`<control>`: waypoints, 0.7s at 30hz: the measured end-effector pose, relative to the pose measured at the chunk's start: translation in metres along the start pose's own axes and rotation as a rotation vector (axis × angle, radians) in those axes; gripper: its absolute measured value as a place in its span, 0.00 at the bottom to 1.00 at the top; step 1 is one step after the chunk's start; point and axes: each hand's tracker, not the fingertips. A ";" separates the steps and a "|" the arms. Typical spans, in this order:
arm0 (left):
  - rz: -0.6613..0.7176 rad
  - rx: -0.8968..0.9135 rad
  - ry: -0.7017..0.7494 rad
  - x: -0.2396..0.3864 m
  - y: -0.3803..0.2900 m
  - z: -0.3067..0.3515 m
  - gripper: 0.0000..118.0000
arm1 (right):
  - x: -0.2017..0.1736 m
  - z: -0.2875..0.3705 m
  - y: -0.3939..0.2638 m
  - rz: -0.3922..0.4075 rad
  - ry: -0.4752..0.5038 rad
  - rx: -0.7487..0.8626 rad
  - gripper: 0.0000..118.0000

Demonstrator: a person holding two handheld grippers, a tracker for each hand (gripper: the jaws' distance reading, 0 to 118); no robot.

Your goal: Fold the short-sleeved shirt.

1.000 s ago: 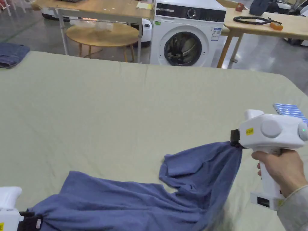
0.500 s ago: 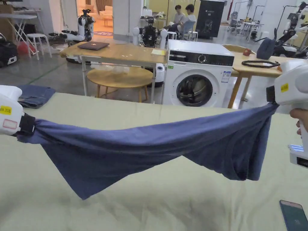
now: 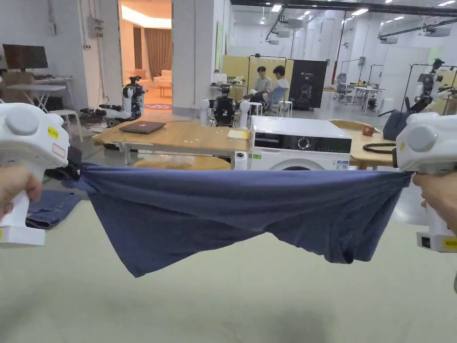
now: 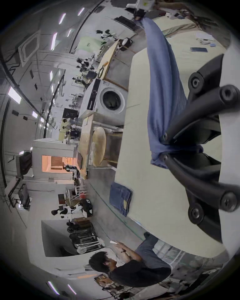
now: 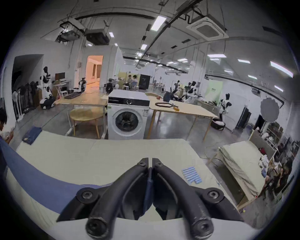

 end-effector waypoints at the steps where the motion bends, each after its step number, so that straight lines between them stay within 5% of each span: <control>1: 0.011 0.002 -0.003 0.002 0.003 -0.010 0.02 | -0.001 -0.010 0.000 -0.024 0.000 -0.002 0.01; 5: 0.020 0.050 -0.009 0.017 -0.014 -0.038 0.02 | -0.007 -0.054 -0.018 -0.119 0.049 -0.032 0.01; 9: 0.023 0.036 0.001 0.001 -0.044 -0.117 0.02 | -0.019 -0.096 -0.073 -0.111 0.056 -0.056 0.01; 21: 0.132 -0.296 -0.006 -0.070 -0.292 -0.211 0.02 | -0.011 -0.127 -0.383 -0.147 0.102 -0.432 0.01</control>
